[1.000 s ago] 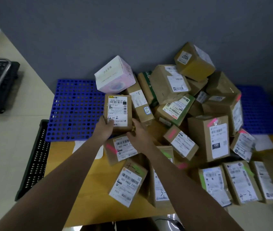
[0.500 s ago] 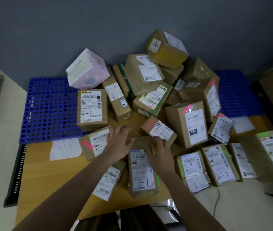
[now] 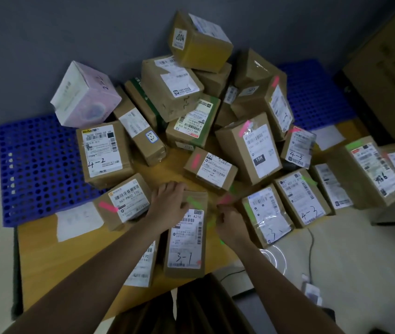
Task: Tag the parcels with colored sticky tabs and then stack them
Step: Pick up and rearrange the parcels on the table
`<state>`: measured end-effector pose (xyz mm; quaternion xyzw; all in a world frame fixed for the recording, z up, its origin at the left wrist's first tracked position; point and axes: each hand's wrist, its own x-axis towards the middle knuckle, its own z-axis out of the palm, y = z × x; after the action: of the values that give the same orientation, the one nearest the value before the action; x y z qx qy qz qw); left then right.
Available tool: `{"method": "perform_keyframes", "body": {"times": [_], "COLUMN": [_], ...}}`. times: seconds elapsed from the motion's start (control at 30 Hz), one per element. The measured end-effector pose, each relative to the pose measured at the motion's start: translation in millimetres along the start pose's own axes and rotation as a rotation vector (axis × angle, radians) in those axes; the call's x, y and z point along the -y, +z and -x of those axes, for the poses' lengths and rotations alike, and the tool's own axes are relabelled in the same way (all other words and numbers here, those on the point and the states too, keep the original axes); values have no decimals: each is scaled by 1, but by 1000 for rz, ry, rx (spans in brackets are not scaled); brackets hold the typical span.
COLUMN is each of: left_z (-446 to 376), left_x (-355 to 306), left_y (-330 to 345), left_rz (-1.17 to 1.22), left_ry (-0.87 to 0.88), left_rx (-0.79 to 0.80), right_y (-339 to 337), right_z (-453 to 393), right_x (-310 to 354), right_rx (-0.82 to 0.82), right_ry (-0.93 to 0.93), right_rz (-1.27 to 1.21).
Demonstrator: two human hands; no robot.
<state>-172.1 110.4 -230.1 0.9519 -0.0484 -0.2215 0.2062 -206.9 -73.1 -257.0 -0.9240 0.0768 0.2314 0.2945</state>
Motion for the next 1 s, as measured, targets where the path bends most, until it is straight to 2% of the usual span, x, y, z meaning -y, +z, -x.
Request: {"method": "perform_keyframes", "body": {"times": [0.2, 0.6, 1.0], "left_z": [0, -1, 0], "left_x": [3, 2, 2], "left_y": [-1, 3, 2], "left_rz": [-59, -25, 14], "left_ry": [21, 7, 2], "left_rx": [54, 94, 93], "right_y": [8, 37, 33], "right_z": [-10, 22, 16], "right_x": [-6, -40, -34], "right_rx": [45, -18, -162], "right_ry": [67, 211, 92], "right_rz": [191, 184, 46]}}
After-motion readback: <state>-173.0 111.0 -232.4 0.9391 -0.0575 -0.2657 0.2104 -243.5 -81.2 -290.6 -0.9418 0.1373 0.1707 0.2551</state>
